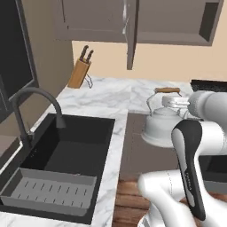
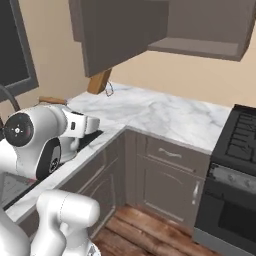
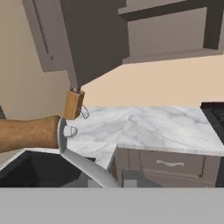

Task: Open the cabinet, pick the kettle from the cabinet, and place it in the sink.

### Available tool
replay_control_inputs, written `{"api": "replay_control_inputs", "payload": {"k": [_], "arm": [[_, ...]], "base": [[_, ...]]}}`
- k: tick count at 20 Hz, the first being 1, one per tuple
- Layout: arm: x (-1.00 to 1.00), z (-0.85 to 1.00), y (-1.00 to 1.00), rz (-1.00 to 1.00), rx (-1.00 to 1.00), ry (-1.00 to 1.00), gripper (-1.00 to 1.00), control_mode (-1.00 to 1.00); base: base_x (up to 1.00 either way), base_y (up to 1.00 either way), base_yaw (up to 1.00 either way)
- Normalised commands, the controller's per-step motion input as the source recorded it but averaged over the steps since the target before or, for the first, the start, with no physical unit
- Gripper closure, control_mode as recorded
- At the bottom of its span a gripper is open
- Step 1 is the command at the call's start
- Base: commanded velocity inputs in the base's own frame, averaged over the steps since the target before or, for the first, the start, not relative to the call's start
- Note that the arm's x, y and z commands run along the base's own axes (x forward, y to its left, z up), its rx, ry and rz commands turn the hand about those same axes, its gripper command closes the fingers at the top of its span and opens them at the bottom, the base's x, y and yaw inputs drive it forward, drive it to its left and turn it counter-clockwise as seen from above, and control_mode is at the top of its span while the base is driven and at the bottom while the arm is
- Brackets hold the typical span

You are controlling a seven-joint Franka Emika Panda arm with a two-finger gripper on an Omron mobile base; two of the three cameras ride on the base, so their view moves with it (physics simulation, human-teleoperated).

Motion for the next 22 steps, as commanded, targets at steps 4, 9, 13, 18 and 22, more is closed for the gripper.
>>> {"api": "replay_control_inputs", "payload": {"k": [4,9,13,18,22], "arm": [[0.0,0.0,0.0,0.0,0.0,0.0,1.0,1.0],[0.0,0.0,0.0,0.0,0.0,0.0,1.0,1.0],[0.0,0.0,0.0,0.0,0.0,0.0,1.0,1.0],[0.0,0.0,0.0,0.0,0.0,0.0,1.0,1.0],[0.0,0.0,0.0,0.0,0.0,0.0,1.0,1.0]], "base": [[-0.23,0.0,0.55],[-0.19,0.01,0.55],[-0.15,0.0,0.55],[-0.01,0.0,0.49],[0.1,0.0,0.39]]}}
